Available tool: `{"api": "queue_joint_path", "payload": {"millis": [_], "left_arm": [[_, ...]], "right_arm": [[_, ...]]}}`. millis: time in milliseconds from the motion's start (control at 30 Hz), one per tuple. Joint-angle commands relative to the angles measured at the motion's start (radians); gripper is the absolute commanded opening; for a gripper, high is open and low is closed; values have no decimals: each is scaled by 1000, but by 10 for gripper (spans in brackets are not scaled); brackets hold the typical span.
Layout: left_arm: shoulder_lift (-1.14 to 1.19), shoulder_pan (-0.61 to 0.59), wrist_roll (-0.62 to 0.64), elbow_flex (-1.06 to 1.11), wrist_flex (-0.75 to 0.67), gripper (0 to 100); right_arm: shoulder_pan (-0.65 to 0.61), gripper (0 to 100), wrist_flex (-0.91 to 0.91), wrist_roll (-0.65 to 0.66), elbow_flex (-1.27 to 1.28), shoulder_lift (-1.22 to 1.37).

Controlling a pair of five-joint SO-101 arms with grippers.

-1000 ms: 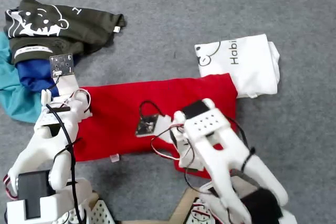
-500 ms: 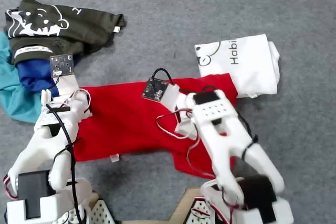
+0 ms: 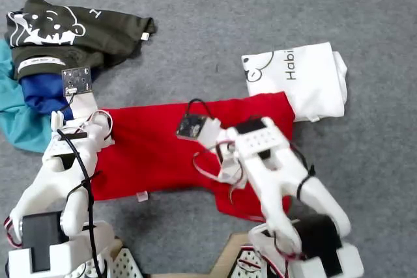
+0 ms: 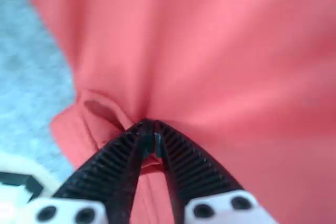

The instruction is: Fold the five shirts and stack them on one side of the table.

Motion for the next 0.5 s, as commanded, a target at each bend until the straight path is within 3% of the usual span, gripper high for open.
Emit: {"api": "queue_joint_path", "payload": {"millis": [0, 167, 467], "left_arm": [[2, 4, 3, -44, 3, 29], [2, 2, 3, -42, 3, 29], [2, 2, 3, -42, 3, 29]], "right_arm": [[-94, 13, 23, -3, 61, -102], [-196, 13, 52, -2, 160, -191], [-199, 13, 222, -2, 165, -354]]}}
